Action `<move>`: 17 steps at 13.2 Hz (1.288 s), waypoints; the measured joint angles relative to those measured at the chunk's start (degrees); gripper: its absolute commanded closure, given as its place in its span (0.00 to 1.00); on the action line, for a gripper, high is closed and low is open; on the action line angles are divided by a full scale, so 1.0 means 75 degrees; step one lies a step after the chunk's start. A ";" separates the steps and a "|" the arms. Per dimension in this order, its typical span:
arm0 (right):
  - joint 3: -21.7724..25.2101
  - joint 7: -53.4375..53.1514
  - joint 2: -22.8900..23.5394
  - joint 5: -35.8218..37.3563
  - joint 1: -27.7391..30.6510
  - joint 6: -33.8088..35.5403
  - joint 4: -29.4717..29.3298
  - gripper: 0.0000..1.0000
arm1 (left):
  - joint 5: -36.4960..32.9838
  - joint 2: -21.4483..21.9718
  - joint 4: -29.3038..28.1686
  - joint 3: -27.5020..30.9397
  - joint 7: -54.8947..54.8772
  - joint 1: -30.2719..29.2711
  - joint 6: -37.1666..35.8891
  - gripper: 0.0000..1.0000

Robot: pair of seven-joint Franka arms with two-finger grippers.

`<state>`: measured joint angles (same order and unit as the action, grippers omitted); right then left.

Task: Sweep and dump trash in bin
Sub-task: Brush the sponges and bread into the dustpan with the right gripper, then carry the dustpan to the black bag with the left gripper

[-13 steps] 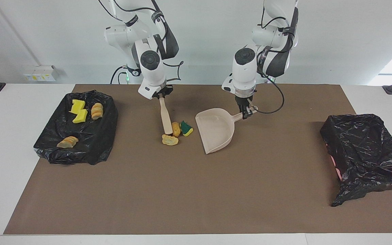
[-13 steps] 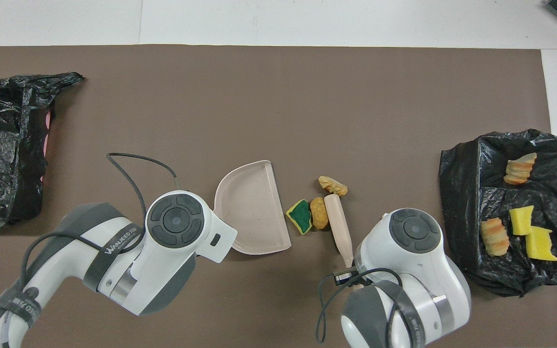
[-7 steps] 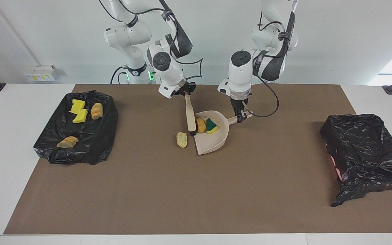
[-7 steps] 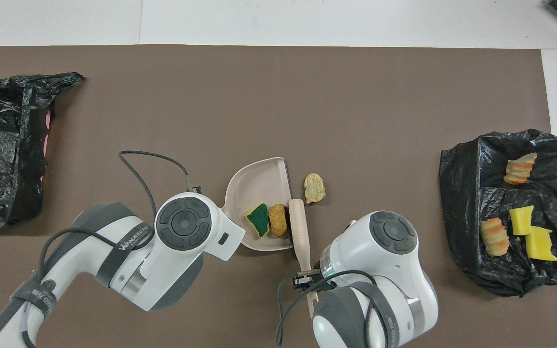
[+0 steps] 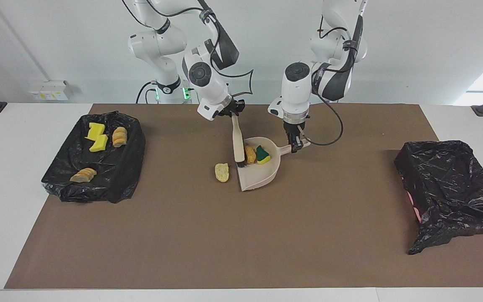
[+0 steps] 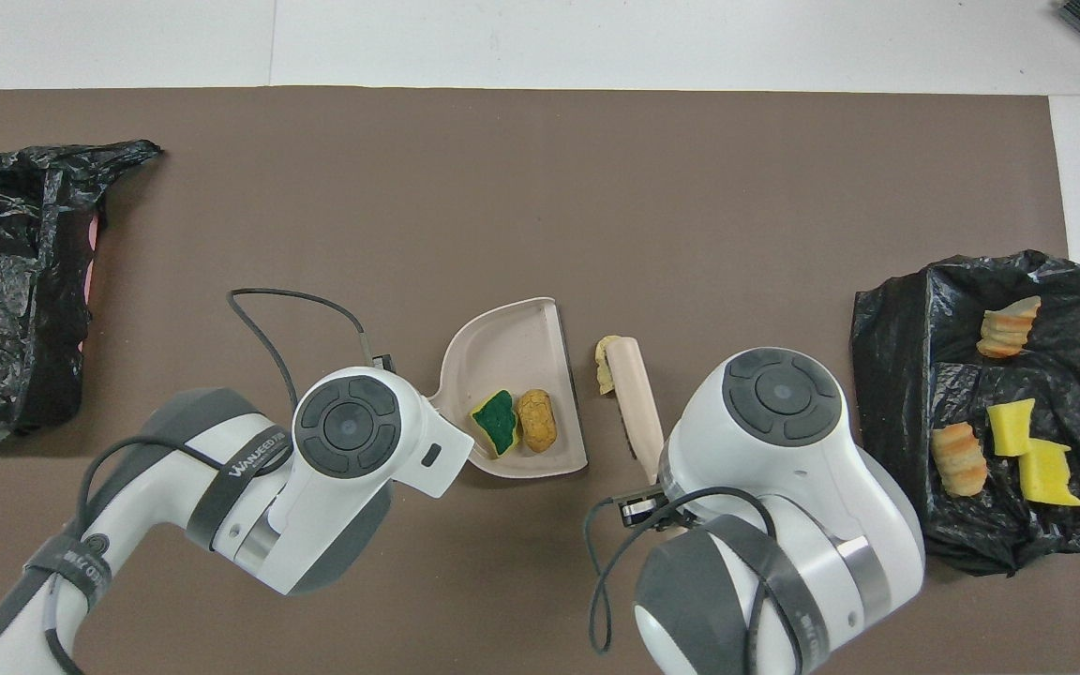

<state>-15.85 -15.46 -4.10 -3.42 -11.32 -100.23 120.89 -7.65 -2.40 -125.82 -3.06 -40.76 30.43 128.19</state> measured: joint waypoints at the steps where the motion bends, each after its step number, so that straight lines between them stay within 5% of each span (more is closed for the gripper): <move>1: 0.0001 0.0042 0.0055 0.0471 0.0149 -0.0146 0.0011 1.00 | 0.0027 -0.0009 -0.0001 0.0003 0.0197 0.0000 -0.0024 1.00; 6: -0.0054 0.0328 0.0899 0.0668 0.0450 -0.1083 0.0149 1.00 | 0.0231 -0.0011 0.0041 0.0003 0.0627 0.0000 -0.0523 1.00; 13: -0.0160 0.0641 0.1090 -0.2871 -0.0475 -0.1584 0.0276 1.00 | 0.0403 -0.0009 0.0106 0.0004 0.0733 0.0000 -0.0844 1.00; 17: -0.0109 0.0566 0.0854 -0.2849 -0.0506 -0.1469 0.0124 1.00 | 0.0441 -0.0032 0.0040 0.0021 -0.0009 -0.0140 -0.0441 1.00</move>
<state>-16.67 -11.21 2.31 -24.79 -15.11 -111.24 121.82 -4.34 -2.64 -125.52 -2.91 -40.83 29.38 124.88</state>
